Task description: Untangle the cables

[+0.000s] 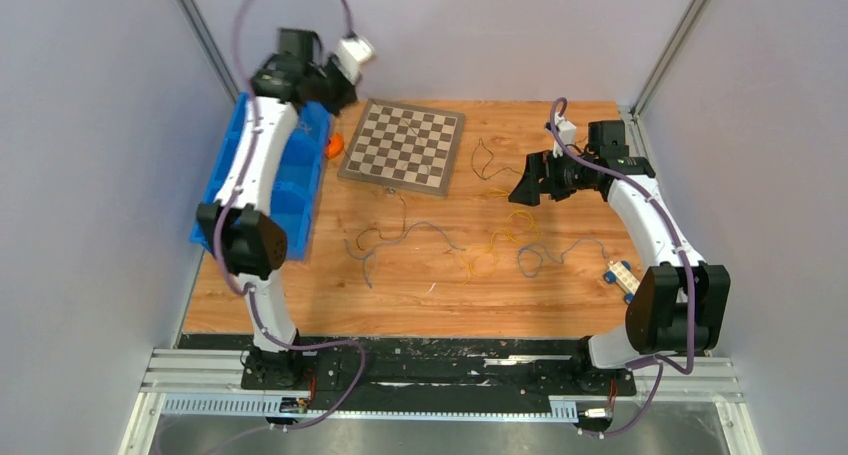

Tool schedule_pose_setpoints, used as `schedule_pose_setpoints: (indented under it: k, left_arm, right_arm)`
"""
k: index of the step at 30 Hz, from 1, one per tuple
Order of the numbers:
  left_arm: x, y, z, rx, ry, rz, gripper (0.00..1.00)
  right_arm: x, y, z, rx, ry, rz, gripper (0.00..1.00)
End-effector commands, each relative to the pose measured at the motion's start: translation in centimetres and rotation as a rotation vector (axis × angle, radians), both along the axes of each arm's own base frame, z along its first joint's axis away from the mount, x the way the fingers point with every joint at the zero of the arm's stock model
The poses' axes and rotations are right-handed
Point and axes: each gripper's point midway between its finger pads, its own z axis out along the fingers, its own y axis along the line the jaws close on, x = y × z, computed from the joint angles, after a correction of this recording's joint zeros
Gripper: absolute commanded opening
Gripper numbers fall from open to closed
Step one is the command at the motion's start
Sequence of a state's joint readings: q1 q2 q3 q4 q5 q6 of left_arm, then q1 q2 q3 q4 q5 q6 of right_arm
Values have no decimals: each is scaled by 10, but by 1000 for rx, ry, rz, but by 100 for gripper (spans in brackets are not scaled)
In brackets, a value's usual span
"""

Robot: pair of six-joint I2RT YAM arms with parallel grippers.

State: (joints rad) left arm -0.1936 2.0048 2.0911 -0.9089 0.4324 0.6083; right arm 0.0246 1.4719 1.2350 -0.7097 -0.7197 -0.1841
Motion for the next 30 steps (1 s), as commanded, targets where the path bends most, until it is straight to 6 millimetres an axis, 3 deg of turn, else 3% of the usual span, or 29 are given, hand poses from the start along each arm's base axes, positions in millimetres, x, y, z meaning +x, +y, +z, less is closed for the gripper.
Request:
schedule_pose_setpoints:
  k: [1, 2, 5, 7, 9, 13, 21, 27, 30]
  left_arm:
    - [-23, 63, 237, -312, -465, 211, 0]
    - [-29, 91, 264, -363, -517, 297, 0]
    - [-47, 138, 351, -514, -760, 418, 0]
    - [-65, 165, 389, -587, -872, 477, 0]
    - [-78, 182, 410, -580, -962, 517, 0]
    - [-86, 208, 415, -553, -1024, 580, 0]
    - [-68, 272, 382, -579, -964, 733, 0]
    - [-64, 287, 365, -589, -917, 745, 0]
    - [-60, 291, 346, -567, -882, 748, 0]
  right_arm:
    - [0, 3, 26, 33, -62, 9, 100]
    - [-1, 3, 26, 34, -62, 9, 100]
    - [-2, 4, 28, 37, -65, 11, 100]
    - [-1, 4, 29, 40, -66, 11, 100]
    - [-1, 4, 30, 42, -67, 11, 100]
    - [0, 5, 30, 48, -63, 14, 100]
    - [0, 6, 27, 54, -50, 18, 100]
    - [0, 7, 23, 55, -41, 20, 100]
    - [-1, 7, 21, 55, -36, 20, 100]
